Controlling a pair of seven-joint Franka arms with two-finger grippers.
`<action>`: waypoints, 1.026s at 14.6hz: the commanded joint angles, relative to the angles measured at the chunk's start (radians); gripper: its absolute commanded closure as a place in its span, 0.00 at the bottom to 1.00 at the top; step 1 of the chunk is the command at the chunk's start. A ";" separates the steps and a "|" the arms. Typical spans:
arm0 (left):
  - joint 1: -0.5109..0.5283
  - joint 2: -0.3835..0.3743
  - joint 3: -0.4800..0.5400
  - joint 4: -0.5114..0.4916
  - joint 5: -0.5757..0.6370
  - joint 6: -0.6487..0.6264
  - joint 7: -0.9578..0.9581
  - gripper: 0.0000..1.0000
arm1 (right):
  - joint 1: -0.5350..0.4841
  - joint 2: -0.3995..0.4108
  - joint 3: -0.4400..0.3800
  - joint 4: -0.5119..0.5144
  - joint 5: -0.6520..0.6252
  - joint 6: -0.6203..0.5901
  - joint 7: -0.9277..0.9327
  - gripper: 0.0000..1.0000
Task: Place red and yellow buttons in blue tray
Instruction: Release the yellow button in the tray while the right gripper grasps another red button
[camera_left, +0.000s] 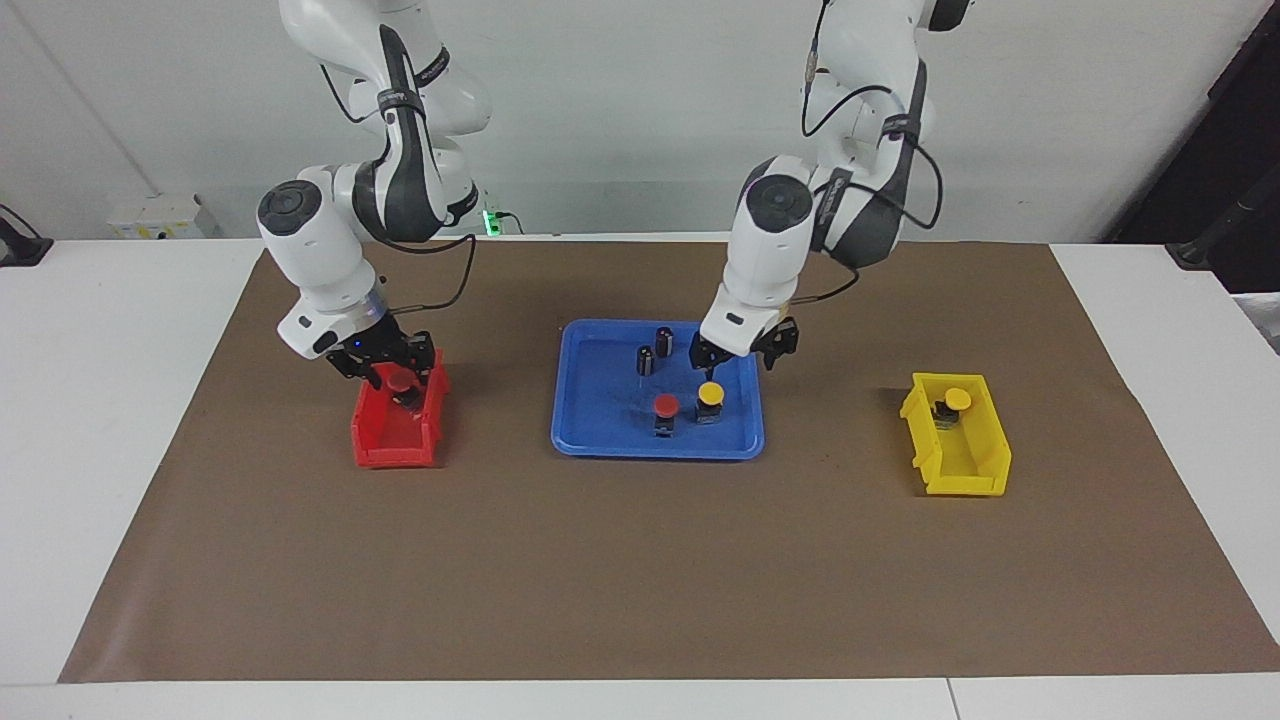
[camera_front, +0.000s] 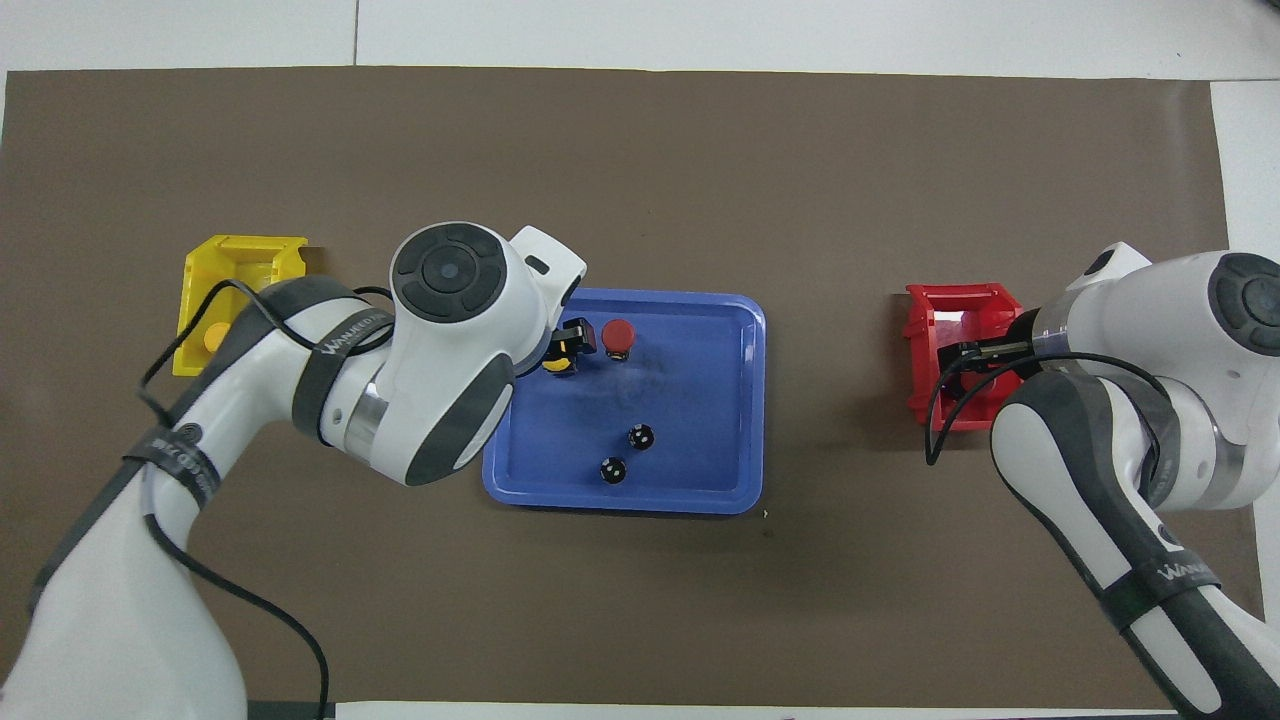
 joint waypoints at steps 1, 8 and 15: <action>0.145 -0.047 0.006 -0.009 0.046 -0.046 0.264 0.00 | -0.019 -0.032 0.010 -0.045 0.025 0.037 -0.041 0.30; 0.444 -0.084 0.006 -0.166 0.049 0.181 0.541 0.14 | -0.022 -0.047 0.010 -0.114 0.024 0.118 -0.064 0.34; 0.495 -0.087 0.006 -0.304 0.049 0.335 0.645 0.34 | -0.024 -0.055 0.010 -0.135 0.022 0.121 -0.099 0.65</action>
